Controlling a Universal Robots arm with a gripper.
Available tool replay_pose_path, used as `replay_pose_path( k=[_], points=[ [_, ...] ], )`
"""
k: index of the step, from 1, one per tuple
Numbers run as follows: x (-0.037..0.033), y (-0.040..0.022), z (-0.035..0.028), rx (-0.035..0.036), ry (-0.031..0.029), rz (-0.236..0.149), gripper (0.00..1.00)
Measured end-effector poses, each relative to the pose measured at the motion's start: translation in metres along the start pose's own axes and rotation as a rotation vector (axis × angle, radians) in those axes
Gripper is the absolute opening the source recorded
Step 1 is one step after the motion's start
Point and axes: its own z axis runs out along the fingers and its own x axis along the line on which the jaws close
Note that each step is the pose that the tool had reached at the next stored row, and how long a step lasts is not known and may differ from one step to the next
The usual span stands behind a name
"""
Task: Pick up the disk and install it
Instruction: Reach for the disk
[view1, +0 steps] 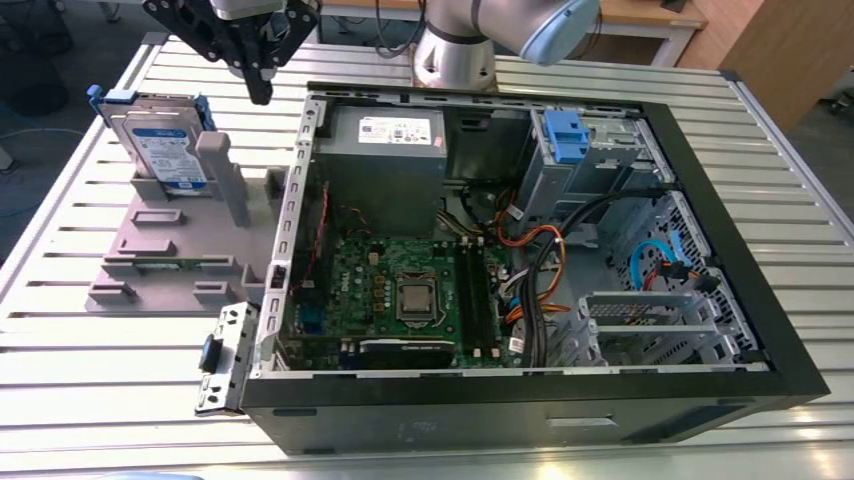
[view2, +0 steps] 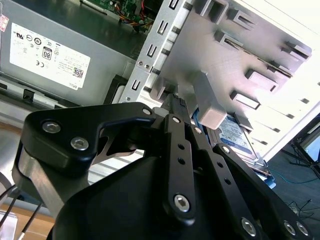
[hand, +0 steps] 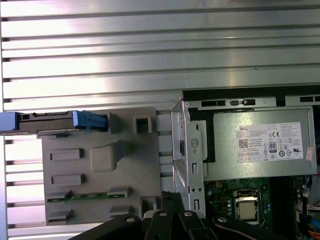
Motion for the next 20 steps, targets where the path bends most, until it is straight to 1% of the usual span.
replay_pose_path(
  k=[5, 9, 11, 14, 20],
  points=[
    [0.0004, 0.0, 0.0, 0.0, 0.0, 0.0, 0.11],
    [0.0088, -0.0007, -0.0002, -0.0001, -0.0002, 0.0, 0.11],
    [0.0111, -0.0008, -0.0002, -0.0001, -0.0003, 0.0, 0.11],
    [0.0129, -0.001, -0.0003, 0.0, -0.0002, 0.0, 0.11],
    [0.0142, -0.0011, -0.0003, 0.0, -0.0002, 0.0, 0.11]
  ],
)
